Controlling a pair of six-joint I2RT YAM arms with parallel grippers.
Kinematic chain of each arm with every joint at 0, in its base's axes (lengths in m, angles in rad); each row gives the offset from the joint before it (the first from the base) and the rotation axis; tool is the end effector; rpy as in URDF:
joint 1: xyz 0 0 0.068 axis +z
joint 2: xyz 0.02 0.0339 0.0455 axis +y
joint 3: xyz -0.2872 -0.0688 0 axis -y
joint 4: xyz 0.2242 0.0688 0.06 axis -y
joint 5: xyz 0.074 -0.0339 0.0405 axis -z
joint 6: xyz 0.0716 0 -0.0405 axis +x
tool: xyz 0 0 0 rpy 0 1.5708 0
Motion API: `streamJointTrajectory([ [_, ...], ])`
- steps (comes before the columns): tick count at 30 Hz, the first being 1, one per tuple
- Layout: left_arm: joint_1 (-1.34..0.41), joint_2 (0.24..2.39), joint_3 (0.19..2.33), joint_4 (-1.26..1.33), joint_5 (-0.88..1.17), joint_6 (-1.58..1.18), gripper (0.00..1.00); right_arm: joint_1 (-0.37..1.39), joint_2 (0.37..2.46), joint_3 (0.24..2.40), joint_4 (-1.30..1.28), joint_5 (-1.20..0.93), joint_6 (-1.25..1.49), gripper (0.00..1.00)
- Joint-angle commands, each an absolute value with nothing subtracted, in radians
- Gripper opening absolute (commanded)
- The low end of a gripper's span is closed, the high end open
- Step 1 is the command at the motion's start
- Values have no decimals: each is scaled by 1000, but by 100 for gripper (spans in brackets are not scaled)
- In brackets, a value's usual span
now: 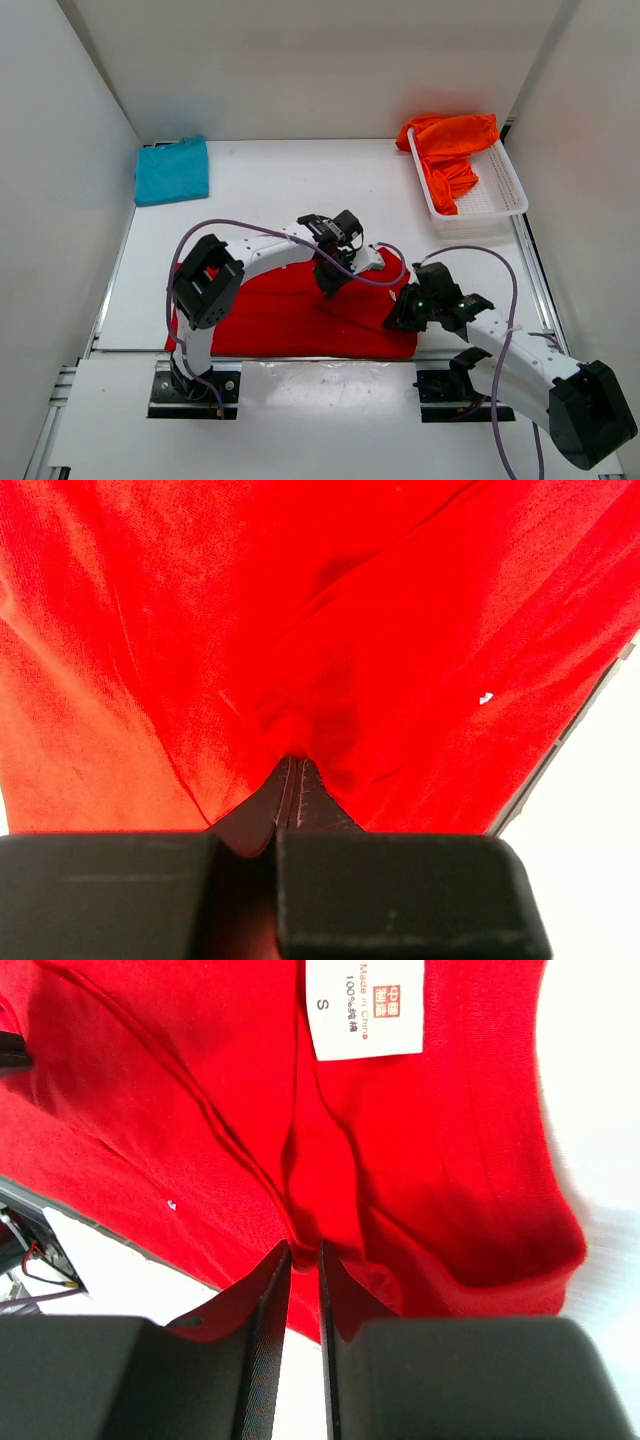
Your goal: Fold and stack the t-shirts
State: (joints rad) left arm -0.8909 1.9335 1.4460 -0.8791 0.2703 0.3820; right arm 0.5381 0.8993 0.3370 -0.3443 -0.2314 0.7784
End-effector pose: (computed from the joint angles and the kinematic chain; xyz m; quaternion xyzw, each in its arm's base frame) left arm 0.2222 -0.3053 0.1900 0.5969 0.7846 -0.1551 0.0640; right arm 0.1217 0.0918 0.1564 0.0752 0.9368 0.2844 0.1894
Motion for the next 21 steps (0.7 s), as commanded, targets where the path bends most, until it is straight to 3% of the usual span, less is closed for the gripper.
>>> streamJointTrajectory([
  [1,-891,1873,1434,-857,271,391,0,551,919,360,-298,-230,769,22],
  [5,-879,1870,1419,-860,268,387,0,549,934,365,-259,-232,775,17],
  [7,-885,1861,1414,-851,273,391,0,548,948,379,-273,-226,776,2],
  [8,-881,1855,1411,-851,270,390,0,552,956,400,-278,-219,767,0],
  [21,-854,1740,1329,-873,298,422,0,758,836,519,-557,-218,770,0],
])
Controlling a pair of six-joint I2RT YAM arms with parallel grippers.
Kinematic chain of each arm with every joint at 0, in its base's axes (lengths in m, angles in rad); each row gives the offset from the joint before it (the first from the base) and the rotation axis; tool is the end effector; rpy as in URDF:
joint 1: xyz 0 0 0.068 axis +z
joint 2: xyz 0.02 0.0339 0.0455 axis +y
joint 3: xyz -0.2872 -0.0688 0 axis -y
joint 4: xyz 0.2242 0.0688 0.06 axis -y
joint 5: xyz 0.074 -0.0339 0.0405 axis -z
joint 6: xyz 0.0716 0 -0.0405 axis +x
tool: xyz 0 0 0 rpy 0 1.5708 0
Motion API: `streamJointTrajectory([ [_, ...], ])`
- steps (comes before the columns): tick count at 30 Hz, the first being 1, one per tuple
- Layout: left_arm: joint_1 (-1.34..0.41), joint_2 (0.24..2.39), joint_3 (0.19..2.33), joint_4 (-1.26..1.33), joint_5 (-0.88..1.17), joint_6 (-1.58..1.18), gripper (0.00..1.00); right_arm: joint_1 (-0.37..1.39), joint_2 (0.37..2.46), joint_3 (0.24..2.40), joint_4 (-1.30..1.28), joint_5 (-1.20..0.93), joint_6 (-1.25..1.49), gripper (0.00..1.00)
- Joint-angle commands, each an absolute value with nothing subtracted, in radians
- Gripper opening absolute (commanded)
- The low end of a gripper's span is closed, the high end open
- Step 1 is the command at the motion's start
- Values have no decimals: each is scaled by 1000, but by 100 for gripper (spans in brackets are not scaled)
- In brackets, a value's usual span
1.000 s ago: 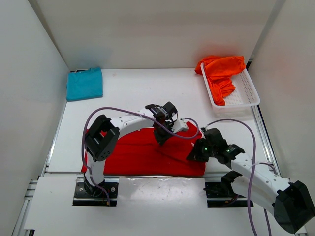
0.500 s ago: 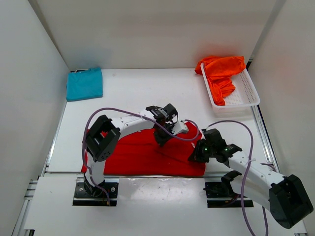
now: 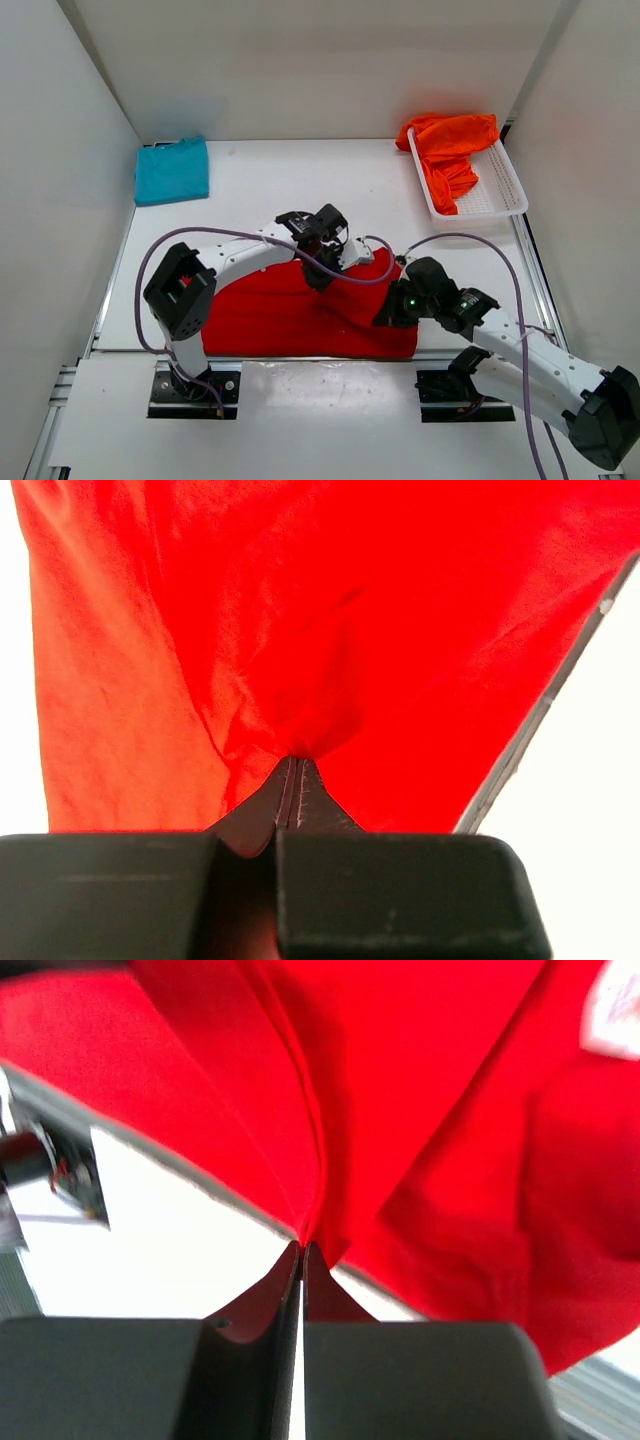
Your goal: Fold and stack the t-shirts
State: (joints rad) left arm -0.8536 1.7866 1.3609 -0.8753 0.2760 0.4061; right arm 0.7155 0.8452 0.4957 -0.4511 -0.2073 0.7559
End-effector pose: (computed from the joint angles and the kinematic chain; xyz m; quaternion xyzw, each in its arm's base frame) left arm 0.2144 -0.2755 0.2184 0.5931 0.7823 -0.1625 0.0996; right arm 0.1118 0.1167 0.2045 -0.0202 0.9224 0.3218 0.2126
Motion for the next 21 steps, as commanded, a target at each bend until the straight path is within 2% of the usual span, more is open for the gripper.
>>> streamJointTrajectory([
  [1,-862,1736,1318,-873,299,416,0,770,824,517,-563,-228,779,0],
  [12,-867,1709,1235,-861,308,428,0,833,804,500,-592,-301,805,0],
  [18,-873,1735,1278,-851,302,414,0,761,824,454,-537,-342,776,1],
  [21,-871,1761,1311,-847,316,402,7,710,815,428,-513,-356,749,0],
])
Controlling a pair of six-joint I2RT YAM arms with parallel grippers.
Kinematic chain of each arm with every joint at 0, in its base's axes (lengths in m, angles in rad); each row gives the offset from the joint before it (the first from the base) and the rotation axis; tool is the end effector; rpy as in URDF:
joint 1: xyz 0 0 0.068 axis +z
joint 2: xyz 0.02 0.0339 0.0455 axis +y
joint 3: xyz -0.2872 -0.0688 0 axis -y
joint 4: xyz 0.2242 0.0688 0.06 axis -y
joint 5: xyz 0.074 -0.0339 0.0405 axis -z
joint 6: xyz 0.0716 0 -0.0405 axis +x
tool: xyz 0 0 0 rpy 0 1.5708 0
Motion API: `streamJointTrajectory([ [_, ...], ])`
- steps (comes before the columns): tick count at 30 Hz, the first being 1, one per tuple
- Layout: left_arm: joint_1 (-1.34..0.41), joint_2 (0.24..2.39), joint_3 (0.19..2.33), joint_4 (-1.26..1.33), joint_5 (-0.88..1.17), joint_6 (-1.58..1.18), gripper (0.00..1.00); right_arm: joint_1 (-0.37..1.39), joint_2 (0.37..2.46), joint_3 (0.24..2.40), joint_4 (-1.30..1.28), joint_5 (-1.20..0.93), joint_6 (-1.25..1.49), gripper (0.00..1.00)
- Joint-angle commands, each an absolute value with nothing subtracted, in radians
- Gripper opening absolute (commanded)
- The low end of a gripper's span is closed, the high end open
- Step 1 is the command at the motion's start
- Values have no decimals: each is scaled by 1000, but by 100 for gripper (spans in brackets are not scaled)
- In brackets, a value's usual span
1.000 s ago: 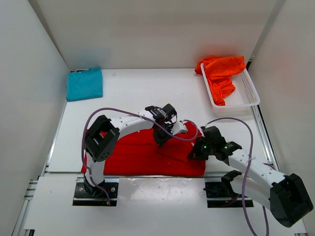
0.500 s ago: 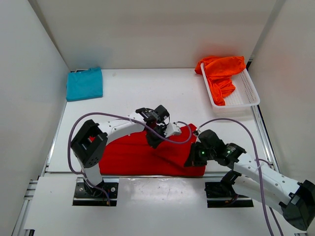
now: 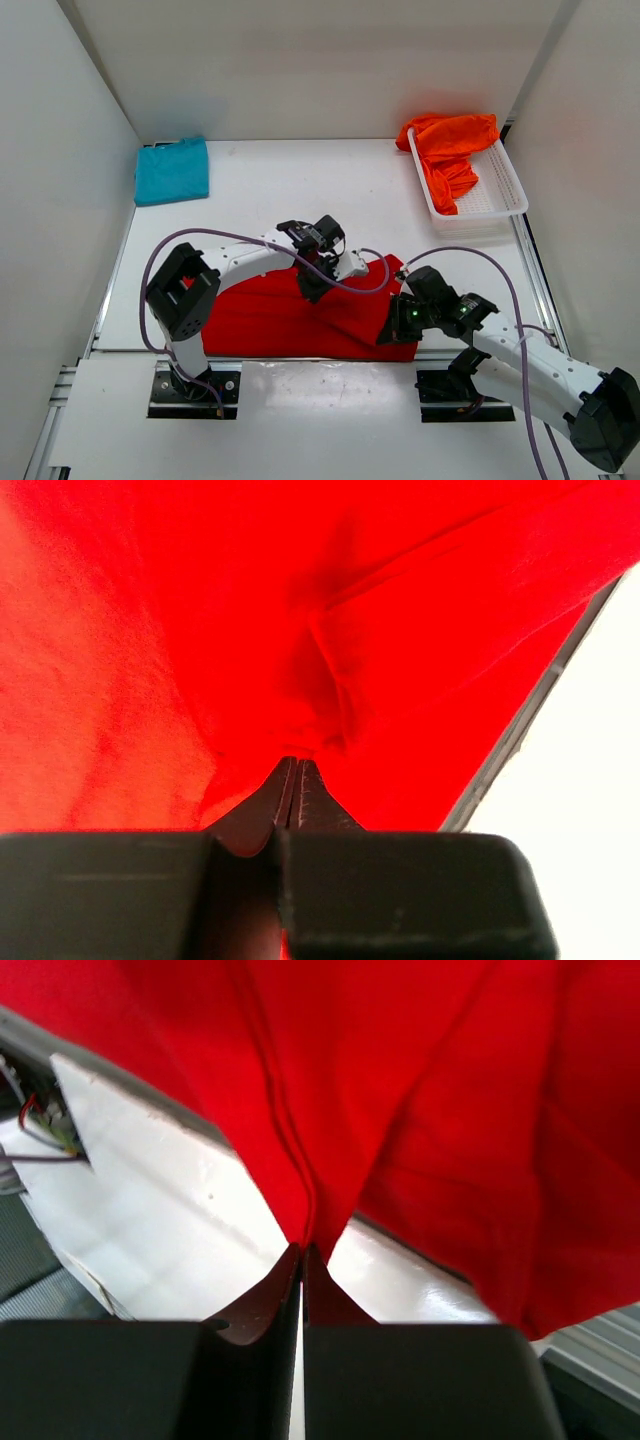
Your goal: Fold and stack the t-shirts
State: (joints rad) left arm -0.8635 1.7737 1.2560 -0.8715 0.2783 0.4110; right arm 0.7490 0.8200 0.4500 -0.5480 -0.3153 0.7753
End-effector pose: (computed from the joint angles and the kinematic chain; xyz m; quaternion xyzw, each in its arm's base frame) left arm 0.1983 -0.2622 0.1955 0.5969 0.7852 -0.1548 0.0565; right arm 0.0882 0.1123 0.1855 -0.0380 0.9360 0.3262 0.1264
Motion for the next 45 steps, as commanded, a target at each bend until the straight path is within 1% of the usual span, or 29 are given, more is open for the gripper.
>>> streamJointTrajectory([
  [1,-874,1772,1327,-844,321,397,10,698,821,422,-505,-365,738,0],
  [2,-876,1785,1333,-847,322,400,16,681,824,410,-503,-368,733,0],
  [3,-876,1804,1348,-847,328,390,18,670,824,403,-499,-373,726,0],
  [4,-879,1813,1356,-848,353,396,23,670,827,402,-494,-370,719,0],
  [8,-891,1859,1381,-854,373,388,32,680,839,393,-477,-362,727,0],
  [14,-908,1902,1382,-867,403,387,39,698,833,376,-463,-353,747,1],
  [18,-907,1908,1390,-859,419,376,40,693,825,362,-460,-359,753,0],
  [21,-914,1916,1396,-857,423,370,38,699,827,374,-462,-350,752,0],
  [24,-923,1927,1391,-851,425,367,31,695,827,367,-463,-356,753,0],
  [27,-927,1937,1397,-847,422,357,19,693,830,362,-465,-360,753,0],
  [29,-920,1942,1401,-848,422,348,8,695,824,361,-459,-360,756,0],
  [31,-920,1941,1401,-836,411,337,1,683,819,364,-465,-362,752,0],
  [38,-873,1830,1352,-761,382,295,0,652,825,397,-477,-347,726,0],
  [45,-802,1749,1298,-715,370,236,0,557,899,472,-431,-350,663,0],
])
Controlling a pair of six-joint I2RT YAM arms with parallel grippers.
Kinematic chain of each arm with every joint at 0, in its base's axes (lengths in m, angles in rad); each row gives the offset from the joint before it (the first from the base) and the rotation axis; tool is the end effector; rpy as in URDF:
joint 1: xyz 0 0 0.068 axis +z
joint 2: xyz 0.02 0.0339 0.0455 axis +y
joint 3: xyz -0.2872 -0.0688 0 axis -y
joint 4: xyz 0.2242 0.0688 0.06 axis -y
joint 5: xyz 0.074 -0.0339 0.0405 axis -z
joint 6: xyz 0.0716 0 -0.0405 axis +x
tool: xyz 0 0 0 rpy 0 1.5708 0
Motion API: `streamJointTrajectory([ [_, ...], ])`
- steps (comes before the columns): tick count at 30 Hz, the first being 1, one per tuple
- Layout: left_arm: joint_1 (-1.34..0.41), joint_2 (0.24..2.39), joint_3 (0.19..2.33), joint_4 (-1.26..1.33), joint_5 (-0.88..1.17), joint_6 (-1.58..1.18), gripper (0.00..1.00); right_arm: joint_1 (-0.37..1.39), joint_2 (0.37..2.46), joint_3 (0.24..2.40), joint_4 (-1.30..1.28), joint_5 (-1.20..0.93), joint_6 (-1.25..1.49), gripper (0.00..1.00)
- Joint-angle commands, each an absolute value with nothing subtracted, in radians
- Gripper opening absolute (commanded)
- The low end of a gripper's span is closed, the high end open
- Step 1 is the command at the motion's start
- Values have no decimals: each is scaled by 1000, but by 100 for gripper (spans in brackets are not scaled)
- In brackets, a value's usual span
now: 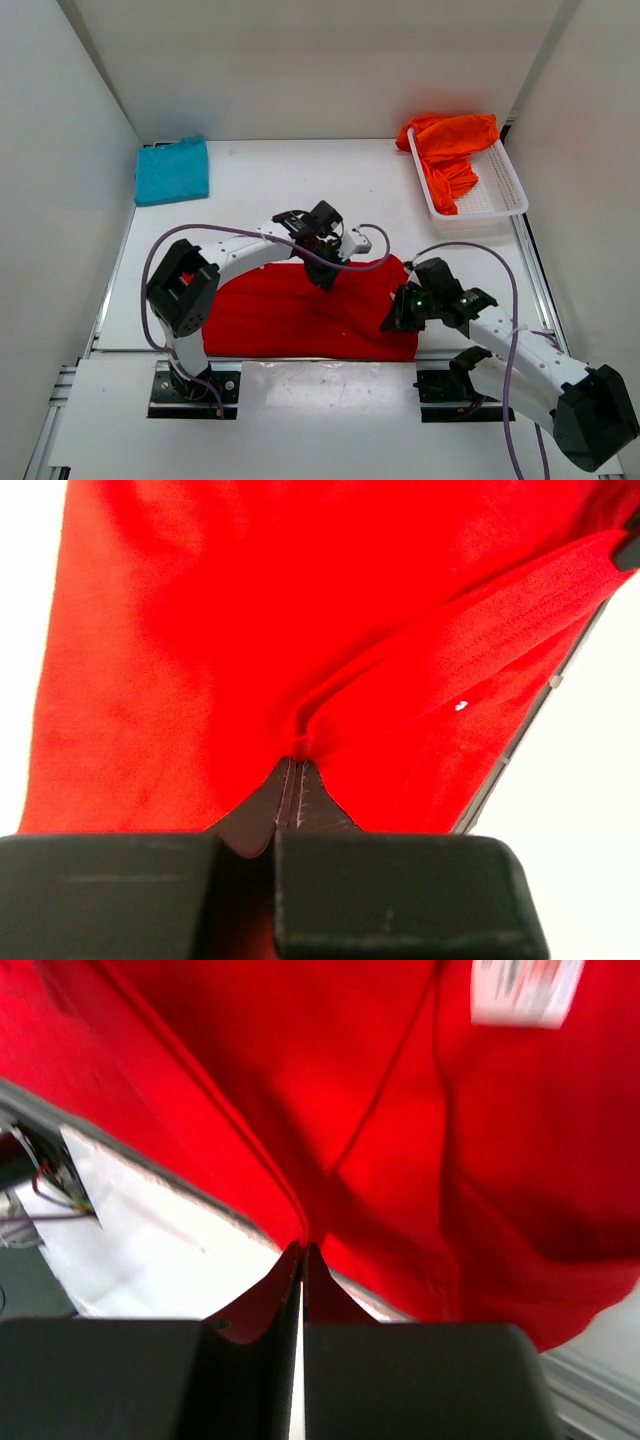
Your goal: Fold and stack the t-shirts
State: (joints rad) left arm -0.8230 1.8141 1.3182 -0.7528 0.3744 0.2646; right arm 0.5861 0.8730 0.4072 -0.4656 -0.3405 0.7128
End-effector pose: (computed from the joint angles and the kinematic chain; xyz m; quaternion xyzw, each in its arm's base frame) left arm 0.2252 -0.2814 0.2049 0.5273 0.8145 -0.2200 0.1008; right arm 0.1094 0.1013 0.1729 0.0061 0.9371 0.3154 0.1494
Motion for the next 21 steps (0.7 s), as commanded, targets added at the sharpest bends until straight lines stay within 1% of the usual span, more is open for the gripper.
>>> streamJointTrajectory([
  [1,-804,1744,1295,-710,365,236,0,549,916,485,-430,-351,647,0],
  [6,-785,1736,1263,-672,316,189,0,517,989,532,-419,-337,577,0],
  [11,-746,1746,1272,-646,236,163,0,427,1078,578,-373,-301,531,0],
  [18,-762,1744,1230,-615,245,172,0,400,1213,638,-327,-291,457,0],
  [21,-764,1744,1216,-601,230,173,0,388,1235,646,-307,-287,445,0],
])
